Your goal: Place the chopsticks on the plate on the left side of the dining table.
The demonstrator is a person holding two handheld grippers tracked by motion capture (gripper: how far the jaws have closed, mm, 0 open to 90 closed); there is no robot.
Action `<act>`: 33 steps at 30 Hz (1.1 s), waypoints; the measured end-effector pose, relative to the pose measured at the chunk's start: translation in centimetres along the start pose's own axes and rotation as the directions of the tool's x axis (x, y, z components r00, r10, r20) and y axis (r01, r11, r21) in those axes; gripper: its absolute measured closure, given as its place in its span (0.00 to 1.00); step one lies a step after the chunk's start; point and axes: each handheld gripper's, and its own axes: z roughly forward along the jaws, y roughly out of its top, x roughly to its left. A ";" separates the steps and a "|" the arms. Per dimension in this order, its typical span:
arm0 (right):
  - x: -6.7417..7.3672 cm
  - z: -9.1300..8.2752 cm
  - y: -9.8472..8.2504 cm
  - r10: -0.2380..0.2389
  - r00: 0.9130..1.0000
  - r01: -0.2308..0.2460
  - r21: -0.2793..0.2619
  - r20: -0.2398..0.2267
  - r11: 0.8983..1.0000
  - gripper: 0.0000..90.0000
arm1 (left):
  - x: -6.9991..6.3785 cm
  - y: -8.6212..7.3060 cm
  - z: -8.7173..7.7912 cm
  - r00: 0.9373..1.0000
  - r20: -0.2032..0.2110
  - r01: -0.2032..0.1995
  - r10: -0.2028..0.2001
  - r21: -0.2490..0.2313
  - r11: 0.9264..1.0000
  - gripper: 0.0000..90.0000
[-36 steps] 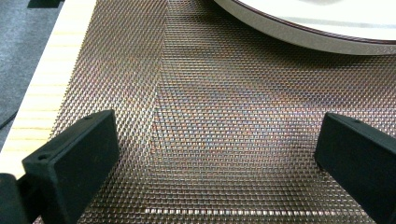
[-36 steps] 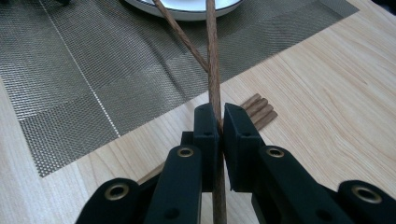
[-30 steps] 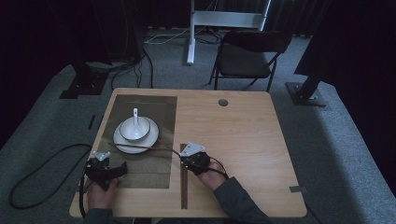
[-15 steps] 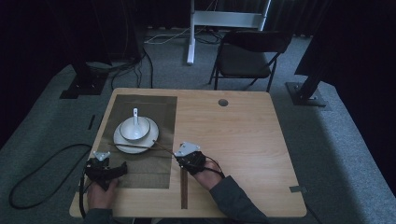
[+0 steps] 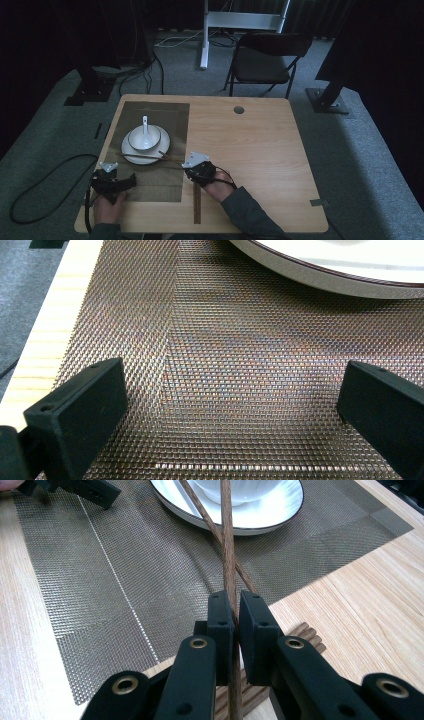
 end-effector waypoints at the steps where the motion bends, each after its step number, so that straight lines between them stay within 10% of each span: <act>1: 0.0 0.0 0.1 0.001 1.000 -0.001 0.000 0.000 1.000 0.94 | 0.0 0.0 0.0 1.000 0.000 0.000 0.000 0.000 1.000 0.00; 33: 0.1 1.2 1.9 -0.026 0.999 0.025 -0.016 -0.033 1.000 0.93 | 0.0 0.0 0.0 1.000 0.000 0.001 -0.001 0.001 1.000 0.00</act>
